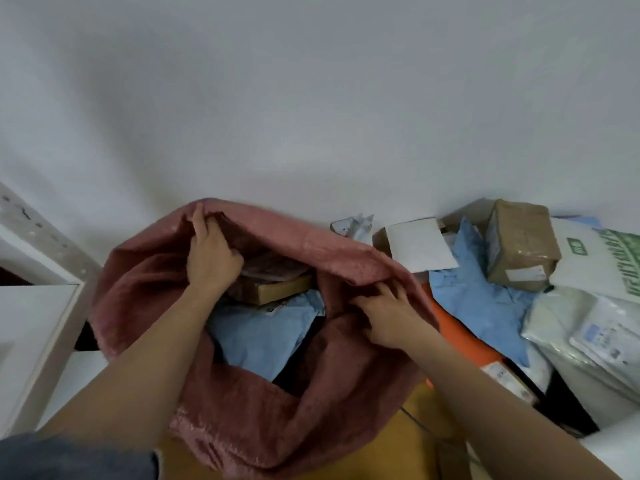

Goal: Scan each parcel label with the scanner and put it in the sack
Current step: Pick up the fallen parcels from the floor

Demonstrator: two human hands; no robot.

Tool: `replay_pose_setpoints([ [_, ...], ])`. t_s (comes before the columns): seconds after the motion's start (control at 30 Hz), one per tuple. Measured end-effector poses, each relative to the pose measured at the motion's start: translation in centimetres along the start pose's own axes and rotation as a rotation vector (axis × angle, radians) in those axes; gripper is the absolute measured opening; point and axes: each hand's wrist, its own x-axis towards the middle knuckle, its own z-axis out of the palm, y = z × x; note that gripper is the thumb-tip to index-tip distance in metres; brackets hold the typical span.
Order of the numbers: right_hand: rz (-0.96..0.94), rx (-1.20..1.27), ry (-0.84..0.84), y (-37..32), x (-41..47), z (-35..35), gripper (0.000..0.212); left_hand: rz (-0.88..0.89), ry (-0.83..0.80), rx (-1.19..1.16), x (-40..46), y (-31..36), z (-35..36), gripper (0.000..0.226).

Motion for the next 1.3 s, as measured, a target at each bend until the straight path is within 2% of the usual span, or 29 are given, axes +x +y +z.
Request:
replay_pose_setpoints([
  [0.13,0.074,0.006,0.003,0.3,-0.5,-0.7,0.038,0.066,0.008,-0.061,0.5,2.5,0.1,0.071],
  [0.23,0.109,0.055,0.076,0.4,-0.8,-1.5,0.036,0.064,0.039,-0.05,0.2,3.3,-0.2,0.067],
  [0.3,0.059,0.072,0.208,0.2,-0.7,-2.0,0.038,0.067,0.053,-0.029,-0.3,3.4,-0.4,0.066],
  [0.37,-0.047,0.225,0.256,-0.5,-0.6,-2.2,0.041,0.077,0.049,-0.018,-0.8,3.3,-0.6,0.069],
  [0.47,-0.126,0.511,0.013,-2.2,-0.7,-1.7,0.048,0.065,0.033,-0.005,-1.3,2.9,-1.0,0.071],
  [0.6,-0.074,0.269,-0.285,-3.1,-1.4,-0.3,0.053,0.063,0.025,0.013,-2.2,2.1,-1.7,0.062],
  [0.7,-0.028,0.326,-0.387,-2.7,-2.4,-0.3,0.056,0.049,0.004,0.028,-3.2,1.6,-2.2,0.06],
  [0.77,-0.037,0.494,-0.323,-2.4,-2.9,-0.7,0.069,0.024,-0.003,0.019,-4.1,1.5,-2.6,0.057],
  [0.9,0.087,0.575,0.103,-1.6,-3.1,-1.8,0.09,-0.023,-0.018,0.07,-6.9,1.4,-3.7,0.043],
  [0.97,0.109,0.634,0.16,-1.2,-3.6,-2.2,0.091,-0.162,-0.098,0.151,-8.6,1.0,-4.2,0.036],
  [1.03,0.043,0.695,0.168,-1.0,-4.6,-2.3,0.087,-0.302,-0.226,0.254,-10.4,0.0,-4.6,0.035],
  [1.13,-0.029,0.752,0.215,-0.7,-7.2,-1.7,0.076,-0.33,-0.342,0.339,-13.7,-0.6,-4.5,0.053],
  [1.23,-0.046,0.759,0.25,0.3,-10.3,-0.5,0.067,-0.393,-0.13,0.284,-17.4,1.6,-4.3,0.048],
  [1.3,-0.045,0.762,0.289,1.4,-12.6,0.2,0.064,-0.262,0.002,0.286,-20.1,4.0,-4.1,0.04],
])
